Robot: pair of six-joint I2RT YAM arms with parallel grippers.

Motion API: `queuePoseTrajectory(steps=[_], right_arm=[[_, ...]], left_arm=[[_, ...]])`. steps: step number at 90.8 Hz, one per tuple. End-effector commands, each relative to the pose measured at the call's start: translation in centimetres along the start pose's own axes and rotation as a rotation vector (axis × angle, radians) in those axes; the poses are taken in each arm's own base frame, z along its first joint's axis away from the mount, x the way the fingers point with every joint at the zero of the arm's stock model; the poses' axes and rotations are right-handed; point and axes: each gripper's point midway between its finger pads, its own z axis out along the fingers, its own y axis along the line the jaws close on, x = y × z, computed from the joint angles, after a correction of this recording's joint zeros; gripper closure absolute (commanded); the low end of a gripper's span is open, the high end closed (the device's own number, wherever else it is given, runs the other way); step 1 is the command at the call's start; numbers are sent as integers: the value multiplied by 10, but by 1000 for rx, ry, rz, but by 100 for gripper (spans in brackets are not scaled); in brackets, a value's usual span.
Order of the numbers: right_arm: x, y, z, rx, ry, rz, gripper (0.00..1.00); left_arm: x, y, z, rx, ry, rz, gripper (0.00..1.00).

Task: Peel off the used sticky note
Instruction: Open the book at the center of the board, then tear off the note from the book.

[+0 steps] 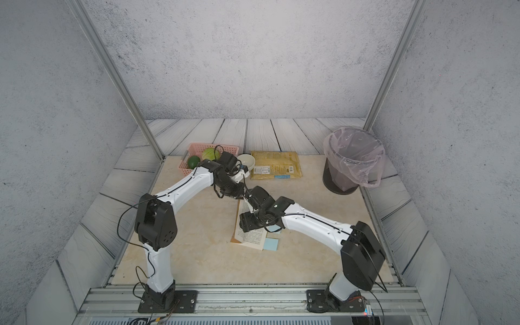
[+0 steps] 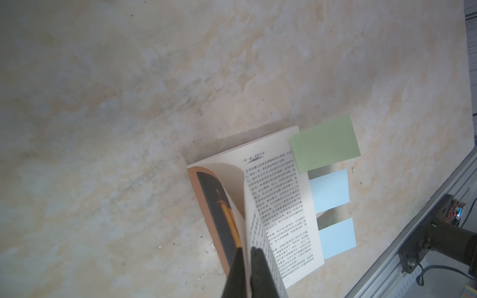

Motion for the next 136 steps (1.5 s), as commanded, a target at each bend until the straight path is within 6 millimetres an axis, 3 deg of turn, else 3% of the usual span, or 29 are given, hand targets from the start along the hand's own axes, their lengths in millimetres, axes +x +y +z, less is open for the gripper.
queuePoseTrajectory(steps=[1, 11, 27, 48, 71, 111, 136], right_arm=[[11, -4, -11, -14, 8, 40, 29], [19, -15, -14, -8, -6, 85, 31], [28, -33, 7, -8, 25, 157, 43], [22, -31, 40, -26, 93, 174, 55], [10, -31, 51, -49, 97, 191, 60], [13, -22, 59, -106, 168, 162, 60], [0, -27, 45, -90, 130, 174, 60]], left_arm=[[4, 6, -14, 59, -16, 23, 100], [10, 23, -22, 102, -25, -22, 100], [29, 56, -31, 108, -17, -51, 100], [66, 92, -31, 51, 13, -43, 100], [98, 131, -22, -44, 24, -15, 100], [96, 176, -22, -280, 3, 5, 100], [96, 171, -25, -266, -15, -18, 100]])
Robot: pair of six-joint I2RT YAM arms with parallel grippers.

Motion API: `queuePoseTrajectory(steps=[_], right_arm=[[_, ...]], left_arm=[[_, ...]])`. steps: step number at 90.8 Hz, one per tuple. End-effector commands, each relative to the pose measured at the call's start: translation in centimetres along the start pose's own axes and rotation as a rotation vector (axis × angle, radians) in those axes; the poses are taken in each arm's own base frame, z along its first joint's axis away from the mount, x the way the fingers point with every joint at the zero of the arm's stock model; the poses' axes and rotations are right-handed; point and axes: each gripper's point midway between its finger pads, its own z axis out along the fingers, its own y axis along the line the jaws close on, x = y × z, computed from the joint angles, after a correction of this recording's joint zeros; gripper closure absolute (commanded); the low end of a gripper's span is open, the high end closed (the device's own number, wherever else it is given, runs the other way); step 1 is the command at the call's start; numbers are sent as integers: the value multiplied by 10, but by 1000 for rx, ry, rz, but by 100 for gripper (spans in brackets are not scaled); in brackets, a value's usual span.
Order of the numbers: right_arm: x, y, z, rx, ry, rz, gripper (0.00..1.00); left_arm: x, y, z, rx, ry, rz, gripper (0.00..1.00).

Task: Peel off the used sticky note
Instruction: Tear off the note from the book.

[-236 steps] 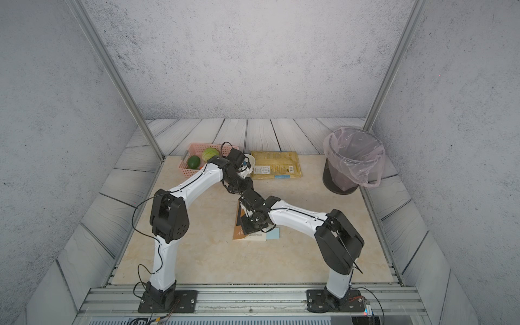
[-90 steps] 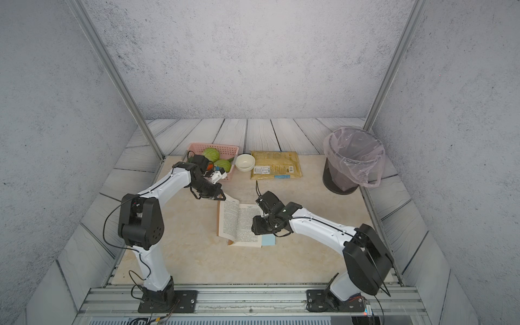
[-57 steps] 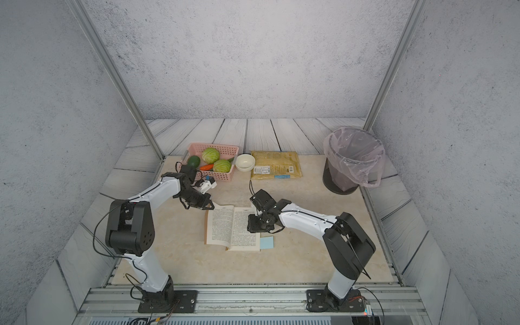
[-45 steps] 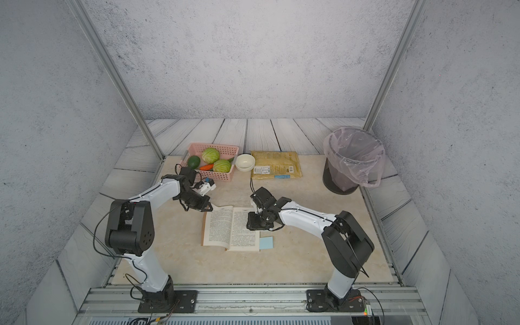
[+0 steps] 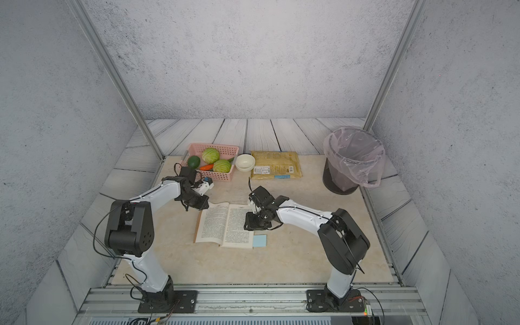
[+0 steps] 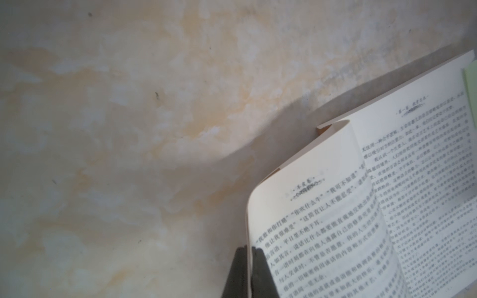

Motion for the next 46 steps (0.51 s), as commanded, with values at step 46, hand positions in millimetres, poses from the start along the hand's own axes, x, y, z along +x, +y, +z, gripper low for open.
queuePoseTrajectory(steps=[46], right_arm=[[-43, -56, -42, -2, -83, 145, 57]], left_arm=[[19, 7, 23, 0, 61, -44, 100]])
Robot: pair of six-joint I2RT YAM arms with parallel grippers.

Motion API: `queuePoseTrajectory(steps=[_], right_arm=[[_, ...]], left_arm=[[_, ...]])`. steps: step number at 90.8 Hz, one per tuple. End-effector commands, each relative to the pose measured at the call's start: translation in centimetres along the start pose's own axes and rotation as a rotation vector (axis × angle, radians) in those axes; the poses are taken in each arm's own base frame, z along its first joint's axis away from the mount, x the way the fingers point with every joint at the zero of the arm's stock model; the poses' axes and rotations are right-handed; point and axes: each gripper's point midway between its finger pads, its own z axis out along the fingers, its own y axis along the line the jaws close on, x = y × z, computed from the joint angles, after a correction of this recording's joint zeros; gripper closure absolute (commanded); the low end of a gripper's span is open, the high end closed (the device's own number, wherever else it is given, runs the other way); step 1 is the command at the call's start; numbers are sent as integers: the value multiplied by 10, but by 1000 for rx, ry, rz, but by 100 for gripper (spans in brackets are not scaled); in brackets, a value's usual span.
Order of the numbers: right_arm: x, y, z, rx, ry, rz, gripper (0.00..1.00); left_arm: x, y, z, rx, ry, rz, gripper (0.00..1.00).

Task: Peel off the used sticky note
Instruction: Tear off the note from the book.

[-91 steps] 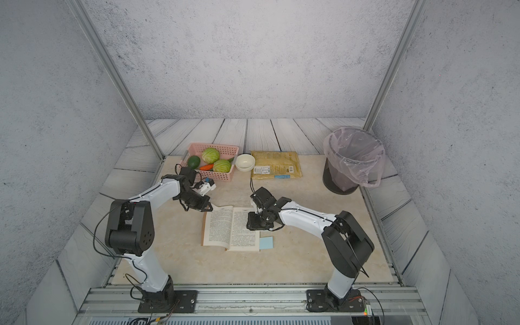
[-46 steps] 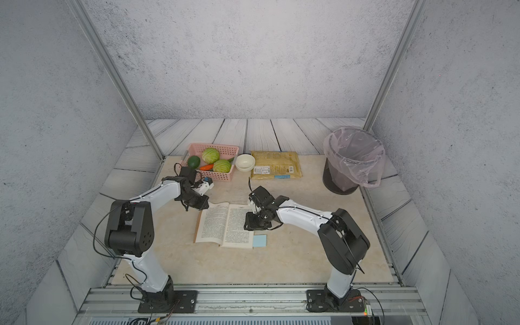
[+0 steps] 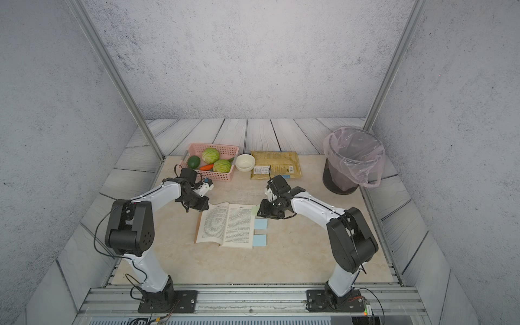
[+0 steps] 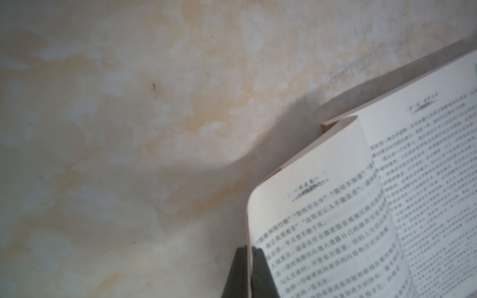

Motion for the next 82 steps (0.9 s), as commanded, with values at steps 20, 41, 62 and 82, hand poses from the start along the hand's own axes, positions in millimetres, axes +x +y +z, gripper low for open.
queuePoseTrajectory(steps=[20, 41, 62, 82], right_arm=[[-18, -9, -4, -8, 1, 11, 56], [-25, -16, 1, -1, -2, 21, 56], [-32, -18, 9, 15, 12, -4, 56], [-35, -24, 22, 30, 35, -17, 56]], left_arm=[[13, 7, 17, -5, 46, -24, 100], [13, 7, 17, -8, 42, -24, 100], [15, 8, 22, -8, 53, -27, 100], [17, 9, 25, -12, 56, -30, 100]])
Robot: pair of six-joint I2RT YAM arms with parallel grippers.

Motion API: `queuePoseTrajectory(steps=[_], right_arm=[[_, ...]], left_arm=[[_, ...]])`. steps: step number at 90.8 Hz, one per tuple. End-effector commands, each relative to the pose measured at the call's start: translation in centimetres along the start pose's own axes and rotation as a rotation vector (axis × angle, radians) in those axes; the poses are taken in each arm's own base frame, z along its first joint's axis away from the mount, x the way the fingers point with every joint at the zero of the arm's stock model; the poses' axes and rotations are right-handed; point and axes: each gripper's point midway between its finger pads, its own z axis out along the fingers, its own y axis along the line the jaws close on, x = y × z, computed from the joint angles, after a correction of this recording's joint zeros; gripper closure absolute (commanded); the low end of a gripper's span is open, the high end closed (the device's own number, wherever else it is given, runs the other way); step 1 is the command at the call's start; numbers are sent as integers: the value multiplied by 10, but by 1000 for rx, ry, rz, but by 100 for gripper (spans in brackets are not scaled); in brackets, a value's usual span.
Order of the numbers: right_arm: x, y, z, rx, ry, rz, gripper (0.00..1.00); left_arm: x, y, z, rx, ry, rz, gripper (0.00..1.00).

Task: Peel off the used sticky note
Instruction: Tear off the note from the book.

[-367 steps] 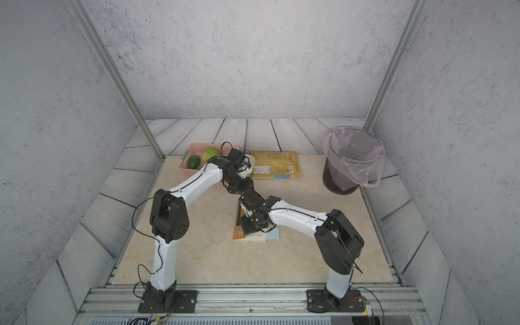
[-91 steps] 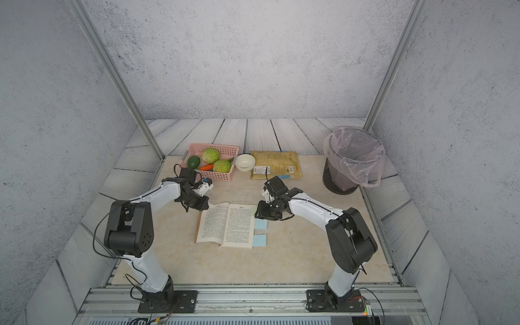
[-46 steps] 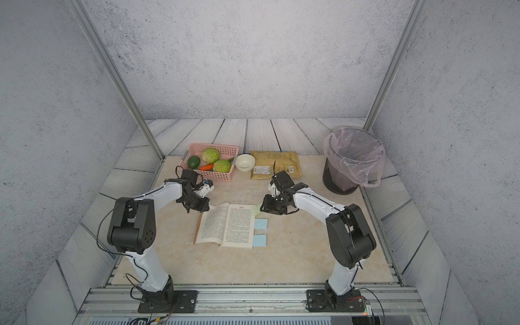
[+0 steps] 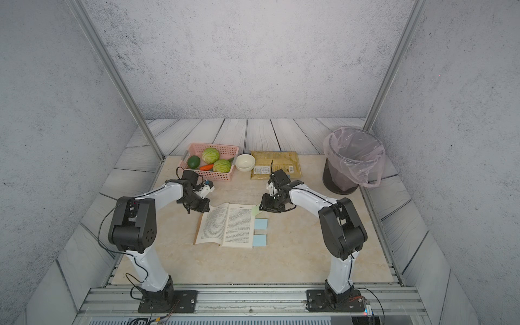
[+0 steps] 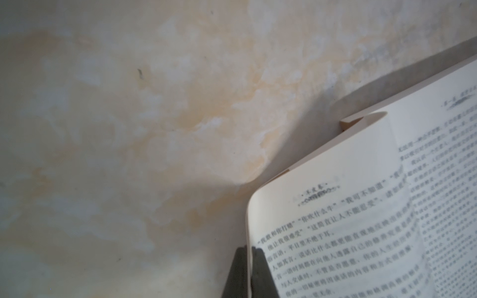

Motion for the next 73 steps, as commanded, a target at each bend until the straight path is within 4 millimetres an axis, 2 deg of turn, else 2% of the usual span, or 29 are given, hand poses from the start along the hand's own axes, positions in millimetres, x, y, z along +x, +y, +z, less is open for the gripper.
queuePoseTrajectory(steps=[1, 48, 55, 68, 73], right_arm=[[-1, -3, 5, 8, 22, -20, 56], [-14, -9, 21, 37, 37, -38, 57], [-17, -10, 23, 46, 35, -42, 60], [-19, -11, 23, 58, 27, -52, 72], [-19, -11, 24, 64, 26, -57, 79]], left_arm=[[11, 6, 9, -15, 37, -23, 100], [11, 5, 8, -13, 36, -21, 100], [10, 5, 7, -13, 33, -21, 100], [10, 5, 7, -10, 33, -21, 100], [10, 5, 7, -10, 33, -21, 100]])
